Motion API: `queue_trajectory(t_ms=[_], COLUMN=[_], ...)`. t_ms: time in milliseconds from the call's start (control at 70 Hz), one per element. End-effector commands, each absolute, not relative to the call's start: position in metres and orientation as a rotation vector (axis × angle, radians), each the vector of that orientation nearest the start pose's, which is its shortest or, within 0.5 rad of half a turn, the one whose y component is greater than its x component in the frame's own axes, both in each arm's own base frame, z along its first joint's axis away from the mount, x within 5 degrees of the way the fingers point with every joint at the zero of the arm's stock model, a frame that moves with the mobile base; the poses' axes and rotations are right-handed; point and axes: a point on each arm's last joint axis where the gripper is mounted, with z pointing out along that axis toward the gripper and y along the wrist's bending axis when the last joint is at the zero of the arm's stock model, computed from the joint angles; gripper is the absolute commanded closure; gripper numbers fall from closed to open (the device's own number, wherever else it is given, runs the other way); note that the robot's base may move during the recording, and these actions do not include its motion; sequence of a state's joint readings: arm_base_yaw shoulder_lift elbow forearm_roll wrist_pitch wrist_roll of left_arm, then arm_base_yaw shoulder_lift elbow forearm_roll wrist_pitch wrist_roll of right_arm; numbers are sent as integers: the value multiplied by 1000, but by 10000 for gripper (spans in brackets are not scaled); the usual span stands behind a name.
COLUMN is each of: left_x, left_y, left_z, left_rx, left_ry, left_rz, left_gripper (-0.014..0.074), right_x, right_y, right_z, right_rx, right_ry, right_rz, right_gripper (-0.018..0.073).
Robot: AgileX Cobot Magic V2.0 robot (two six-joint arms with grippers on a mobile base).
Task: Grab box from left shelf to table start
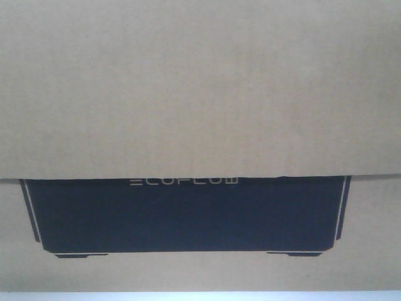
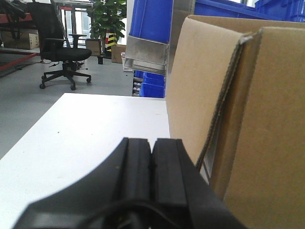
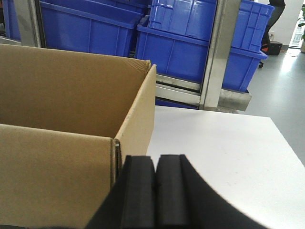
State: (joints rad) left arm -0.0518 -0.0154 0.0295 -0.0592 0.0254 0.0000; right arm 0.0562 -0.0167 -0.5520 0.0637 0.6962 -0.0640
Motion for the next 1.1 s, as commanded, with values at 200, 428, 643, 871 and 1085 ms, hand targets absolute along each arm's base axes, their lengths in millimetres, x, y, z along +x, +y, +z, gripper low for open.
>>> queue_trajectory(t_ms=[200, 428, 643, 871, 1085], left_x=[55, 55, 55, 55, 55], left_y=[-2, -2, -2, -2, -2], left_z=[210, 210, 210, 210, 210], left_rx=[-15, -15, -15, -15, -15], left_ry=[1428, 1428, 1428, 1428, 1428], left_rz=[-95, -95, -95, -95, -95], left_gripper=[691, 691, 691, 691, 691], right_x=[-11, -3, 33, 54, 55], right_y=[2, 2, 1, -1, -1], right_z=[339, 330, 275, 214, 205], right_rx=[-81, -82, 22, 69, 67], right_ry=[1488, 1494, 1506, 1523, 1529], right_rz=[59, 44, 44, 44, 41], right_gripper=[501, 501, 501, 501, 501])
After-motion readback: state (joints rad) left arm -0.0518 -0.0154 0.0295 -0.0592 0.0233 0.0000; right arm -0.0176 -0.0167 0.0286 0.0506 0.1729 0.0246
